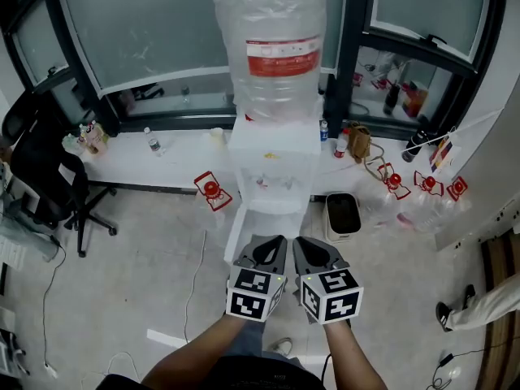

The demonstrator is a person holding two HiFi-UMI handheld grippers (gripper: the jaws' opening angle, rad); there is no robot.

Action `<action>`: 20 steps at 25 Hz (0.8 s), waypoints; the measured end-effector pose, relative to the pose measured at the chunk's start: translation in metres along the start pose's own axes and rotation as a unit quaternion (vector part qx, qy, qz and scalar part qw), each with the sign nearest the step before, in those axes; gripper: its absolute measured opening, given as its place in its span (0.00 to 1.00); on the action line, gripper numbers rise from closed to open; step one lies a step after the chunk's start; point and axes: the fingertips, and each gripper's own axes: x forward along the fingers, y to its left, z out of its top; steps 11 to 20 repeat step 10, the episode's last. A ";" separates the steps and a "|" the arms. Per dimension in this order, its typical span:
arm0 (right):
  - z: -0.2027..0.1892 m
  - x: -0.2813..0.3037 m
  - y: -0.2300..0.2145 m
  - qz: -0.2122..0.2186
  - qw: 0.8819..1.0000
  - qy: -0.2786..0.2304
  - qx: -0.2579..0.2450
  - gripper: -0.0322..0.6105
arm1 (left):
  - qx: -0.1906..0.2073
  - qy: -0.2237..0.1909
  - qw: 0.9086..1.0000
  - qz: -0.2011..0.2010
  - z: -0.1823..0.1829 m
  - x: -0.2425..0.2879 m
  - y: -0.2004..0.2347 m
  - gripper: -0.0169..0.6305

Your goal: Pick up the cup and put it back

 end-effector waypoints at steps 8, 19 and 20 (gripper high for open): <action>0.006 -0.007 0.009 0.007 1.000 -0.005 -0.011 0.08 | 0.005 -0.007 1.000 0.010 0.009 -0.011 -0.002 0.04; 0.006 -0.008 0.009 0.007 1.000 -0.004 -0.012 0.08 | 0.006 -0.007 1.000 0.011 0.010 -0.013 -0.003 0.04; 0.006 -0.008 0.009 0.007 1.000 -0.004 -0.012 0.08 | 0.006 -0.007 1.000 0.011 0.010 -0.013 -0.003 0.04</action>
